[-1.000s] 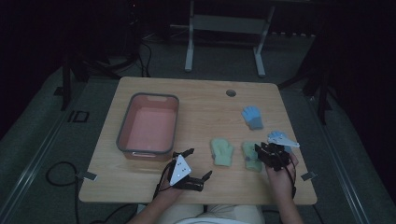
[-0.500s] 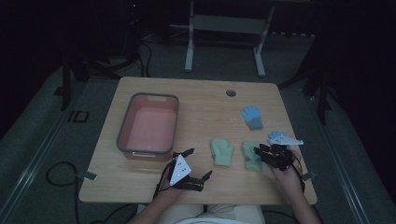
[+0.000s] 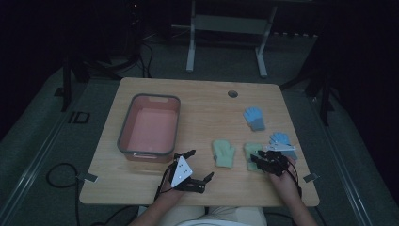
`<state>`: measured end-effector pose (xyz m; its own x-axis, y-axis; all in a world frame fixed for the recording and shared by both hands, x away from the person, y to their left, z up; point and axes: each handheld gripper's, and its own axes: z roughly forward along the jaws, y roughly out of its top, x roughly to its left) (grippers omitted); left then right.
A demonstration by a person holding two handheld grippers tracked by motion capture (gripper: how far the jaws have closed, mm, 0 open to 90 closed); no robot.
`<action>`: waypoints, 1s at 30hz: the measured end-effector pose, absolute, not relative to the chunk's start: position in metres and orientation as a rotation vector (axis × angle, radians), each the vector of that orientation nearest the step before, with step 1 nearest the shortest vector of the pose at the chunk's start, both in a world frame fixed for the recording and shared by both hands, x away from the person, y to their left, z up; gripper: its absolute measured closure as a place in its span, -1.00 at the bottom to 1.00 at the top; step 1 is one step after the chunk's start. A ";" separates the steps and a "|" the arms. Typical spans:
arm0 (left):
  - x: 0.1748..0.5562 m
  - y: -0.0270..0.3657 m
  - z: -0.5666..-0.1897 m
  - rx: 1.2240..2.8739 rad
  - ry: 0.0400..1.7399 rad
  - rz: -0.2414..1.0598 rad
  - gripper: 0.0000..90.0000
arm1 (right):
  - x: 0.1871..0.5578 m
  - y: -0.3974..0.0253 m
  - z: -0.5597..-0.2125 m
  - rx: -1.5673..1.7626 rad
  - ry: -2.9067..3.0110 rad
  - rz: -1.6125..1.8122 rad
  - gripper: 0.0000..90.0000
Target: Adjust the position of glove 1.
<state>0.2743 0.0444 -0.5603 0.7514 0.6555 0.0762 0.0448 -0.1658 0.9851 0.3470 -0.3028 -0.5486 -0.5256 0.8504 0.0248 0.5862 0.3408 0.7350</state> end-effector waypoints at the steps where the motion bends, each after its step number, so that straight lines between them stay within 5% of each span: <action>1: 0.274 0.044 -0.560 1.670 0.564 0.592 -0.99 | 0.347 -0.303 -0.549 1.270 2.244 1.003 0.23; 5: 0.274 0.044 -0.560 1.670 0.564 0.593 -0.99 | 0.343 -0.301 -0.552 1.237 2.220 0.999 0.27; 9: 0.274 0.044 -0.560 1.669 0.567 0.592 -0.99 | 0.339 -0.296 -0.552 1.249 2.196 0.981 0.74; 11: 0.274 0.044 -0.560 1.669 0.567 0.591 -0.99 | 0.338 -0.292 -0.551 1.249 2.185 0.947 0.82; 20: 0.274 0.044 -0.560 1.668 0.568 0.591 -0.99 | 0.335 -0.278 -0.504 1.264 2.069 0.950 0.87; 30: 0.275 0.045 -0.560 1.667 0.569 0.587 -0.99 | 0.326 -0.218 -0.471 1.172 2.058 1.009 0.88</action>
<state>0.2748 0.0448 -0.5603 0.7514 0.6562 0.0698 0.0493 -0.1612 0.9857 0.3265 -0.2177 -0.4713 -0.4612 0.8815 -0.1007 0.4603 0.3347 0.8223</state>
